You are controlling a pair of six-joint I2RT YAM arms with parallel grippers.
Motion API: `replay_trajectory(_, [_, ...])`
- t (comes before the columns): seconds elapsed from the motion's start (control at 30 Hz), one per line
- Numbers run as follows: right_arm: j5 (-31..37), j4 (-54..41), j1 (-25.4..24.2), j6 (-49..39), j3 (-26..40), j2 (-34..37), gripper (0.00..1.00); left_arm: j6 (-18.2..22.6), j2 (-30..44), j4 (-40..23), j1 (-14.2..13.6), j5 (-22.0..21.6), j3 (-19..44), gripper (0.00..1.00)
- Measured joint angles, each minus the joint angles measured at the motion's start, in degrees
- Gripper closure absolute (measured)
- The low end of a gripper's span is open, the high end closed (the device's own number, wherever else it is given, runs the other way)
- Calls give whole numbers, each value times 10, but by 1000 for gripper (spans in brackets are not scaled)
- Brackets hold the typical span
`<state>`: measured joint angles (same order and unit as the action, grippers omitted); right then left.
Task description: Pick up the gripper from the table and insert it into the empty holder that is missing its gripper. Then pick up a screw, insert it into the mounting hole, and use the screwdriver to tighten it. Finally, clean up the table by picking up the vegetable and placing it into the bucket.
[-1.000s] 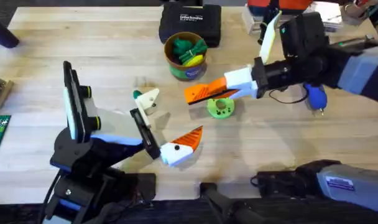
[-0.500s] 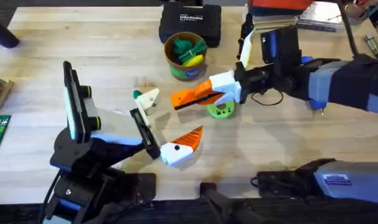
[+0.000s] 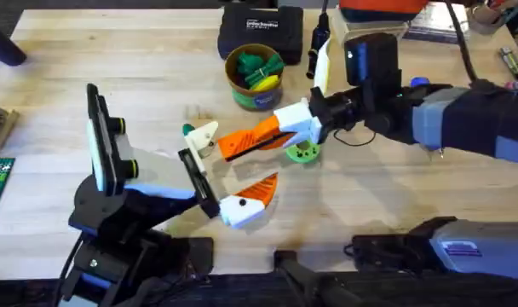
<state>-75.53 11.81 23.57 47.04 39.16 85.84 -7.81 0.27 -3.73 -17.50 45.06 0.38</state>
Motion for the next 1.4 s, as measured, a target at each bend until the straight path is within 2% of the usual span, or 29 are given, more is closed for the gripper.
replay_trajectory(0.13, [0,4,0,6,0,0,989,0,0,0,0,0,0,15])
replay_trajectory(0.3, [12,68,3,42,0,0,989,0,0,0,0,-3,0,15])
replay_trajectory(0.8, [41,79,23,68,0,3,989,-4,0,0,1,-10,0,15])
replay_trajectory(0.9, [36,102,24,85,0,22,989,-9,0,-1,1,-10,0,15])
replay_trajectory(1.13, [32,242,42,171,2,85,990,-15,0,-1,0,-9,0,15])
replay_trajectory(1.4, [20,251,61,212,42,129,991,-25,0,-1,1,-16,0,16])
